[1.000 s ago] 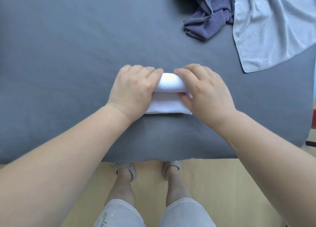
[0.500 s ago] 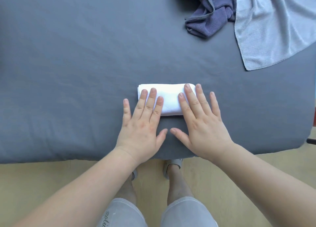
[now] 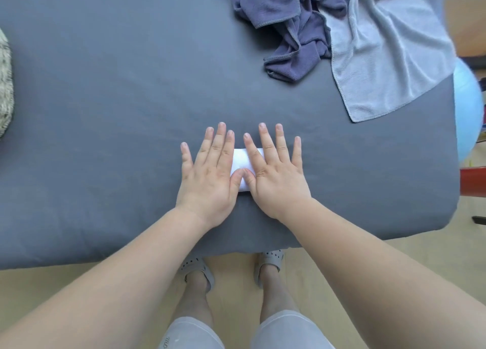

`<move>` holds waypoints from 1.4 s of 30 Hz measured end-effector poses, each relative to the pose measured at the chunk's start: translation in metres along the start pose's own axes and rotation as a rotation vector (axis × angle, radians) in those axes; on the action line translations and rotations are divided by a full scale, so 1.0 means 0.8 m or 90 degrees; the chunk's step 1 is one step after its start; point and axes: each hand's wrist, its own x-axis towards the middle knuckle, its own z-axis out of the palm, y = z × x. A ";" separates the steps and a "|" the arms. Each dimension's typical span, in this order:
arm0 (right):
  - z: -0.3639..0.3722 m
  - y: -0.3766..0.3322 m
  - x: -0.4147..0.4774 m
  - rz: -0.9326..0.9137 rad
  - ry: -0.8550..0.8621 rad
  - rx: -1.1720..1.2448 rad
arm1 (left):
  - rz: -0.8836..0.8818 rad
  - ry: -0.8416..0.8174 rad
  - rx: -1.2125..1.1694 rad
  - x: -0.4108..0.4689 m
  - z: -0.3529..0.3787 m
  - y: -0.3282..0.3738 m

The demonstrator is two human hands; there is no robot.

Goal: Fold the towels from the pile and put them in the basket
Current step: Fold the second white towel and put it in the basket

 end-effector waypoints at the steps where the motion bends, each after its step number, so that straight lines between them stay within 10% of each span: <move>1: -0.001 0.000 0.000 -0.002 -0.003 0.006 | 0.003 -0.026 0.019 0.008 0.001 0.001; 17: -0.069 0.004 -0.014 -0.072 -0.131 0.097 | -0.034 -0.173 0.148 0.016 -0.055 0.022; 23: -0.159 0.009 -0.068 -0.062 -0.100 0.312 | -0.265 -0.182 -0.211 -0.022 -0.142 0.045; 30: -0.277 -0.001 -0.158 -0.114 0.086 0.455 | -0.262 0.021 -0.666 -0.127 -0.260 0.079; 42: -0.365 -0.108 -0.203 -0.071 0.149 0.662 | -0.187 0.120 -0.771 -0.233 -0.357 0.038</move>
